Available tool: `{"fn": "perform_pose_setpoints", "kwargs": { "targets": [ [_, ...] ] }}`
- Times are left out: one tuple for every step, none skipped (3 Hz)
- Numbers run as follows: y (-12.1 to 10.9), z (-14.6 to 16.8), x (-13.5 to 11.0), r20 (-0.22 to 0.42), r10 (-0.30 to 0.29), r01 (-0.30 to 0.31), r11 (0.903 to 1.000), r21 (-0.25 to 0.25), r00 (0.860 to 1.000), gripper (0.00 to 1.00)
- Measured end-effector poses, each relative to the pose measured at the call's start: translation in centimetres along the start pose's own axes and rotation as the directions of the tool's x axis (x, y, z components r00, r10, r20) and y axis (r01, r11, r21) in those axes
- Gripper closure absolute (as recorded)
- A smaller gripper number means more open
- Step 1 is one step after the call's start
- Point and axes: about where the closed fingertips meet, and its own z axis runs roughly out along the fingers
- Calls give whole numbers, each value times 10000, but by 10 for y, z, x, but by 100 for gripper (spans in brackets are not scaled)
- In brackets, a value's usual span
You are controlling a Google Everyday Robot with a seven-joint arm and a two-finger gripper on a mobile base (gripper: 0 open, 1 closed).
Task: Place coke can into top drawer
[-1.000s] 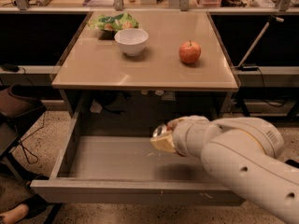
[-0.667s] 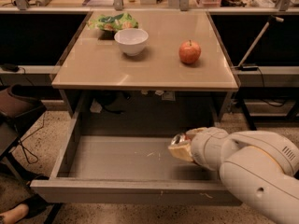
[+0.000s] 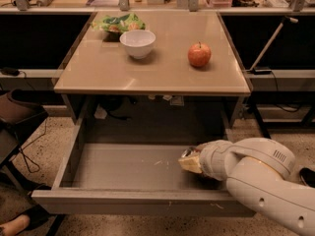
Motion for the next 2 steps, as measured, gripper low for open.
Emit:
{"fn": "perform_pose_setpoints", "kwargs": {
  "targets": [
    [25, 9, -50, 462, -473, 476, 9989, -41, 9978, 100],
    [29, 9, -56, 597, -542, 540, 9985, 40, 9967, 100]
  ]
}}
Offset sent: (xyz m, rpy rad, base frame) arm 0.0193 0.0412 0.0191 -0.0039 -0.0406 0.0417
